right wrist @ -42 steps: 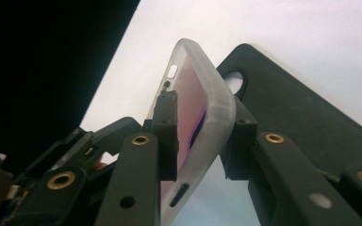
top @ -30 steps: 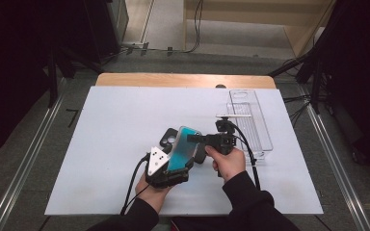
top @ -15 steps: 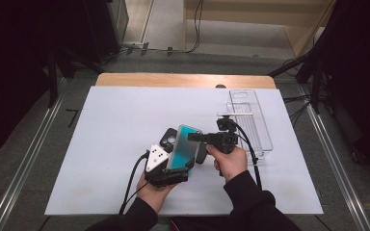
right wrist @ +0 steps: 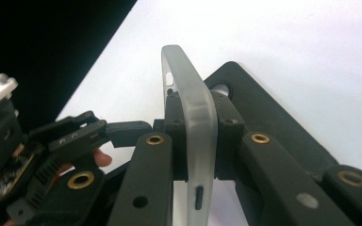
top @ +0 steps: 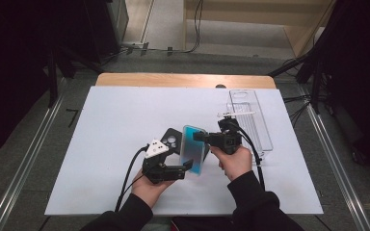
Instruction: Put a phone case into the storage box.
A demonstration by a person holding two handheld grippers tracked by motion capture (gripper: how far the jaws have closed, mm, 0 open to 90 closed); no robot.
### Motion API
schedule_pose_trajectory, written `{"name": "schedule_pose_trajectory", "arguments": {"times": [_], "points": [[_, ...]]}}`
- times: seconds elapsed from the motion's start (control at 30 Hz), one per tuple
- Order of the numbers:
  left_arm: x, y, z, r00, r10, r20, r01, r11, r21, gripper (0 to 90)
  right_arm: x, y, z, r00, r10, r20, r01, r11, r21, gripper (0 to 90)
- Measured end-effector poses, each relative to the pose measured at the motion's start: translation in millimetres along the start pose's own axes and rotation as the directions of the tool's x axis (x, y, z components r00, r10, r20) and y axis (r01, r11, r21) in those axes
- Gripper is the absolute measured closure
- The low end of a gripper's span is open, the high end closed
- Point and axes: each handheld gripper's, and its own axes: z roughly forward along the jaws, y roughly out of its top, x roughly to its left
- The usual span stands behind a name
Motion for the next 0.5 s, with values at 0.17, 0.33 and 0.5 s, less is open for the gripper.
{"name": "schedule_pose_trajectory", "arguments": {"times": [0.17, 0.33, 0.5], "points": [[3.5, 6.4, -3.6, 0.9992, -0.001, 0.041, 0.000, 0.9996, 0.029, 16.2, 0.9, -0.5, -1.8, 0.9986, -0.052, 0.000, 0.052, 0.999, 0.014, 77.7], [7.7, 11.9, -7.1, 0.9963, -0.008, 0.086, 0.001, 0.9964, 0.084, 16.3, 2.9, -1.1, -4.7, 0.9939, -0.110, -0.007, 0.110, 0.994, 0.013, 77.7], [8.2, 18.3, -12.4, 0.9936, 0.009, 0.113, -0.022, 0.9935, 0.112, 16.3, 3.9, -2.3, -6.8, 0.9884, -0.150, -0.020, 0.151, 0.988, 0.032, 77.7]]}}
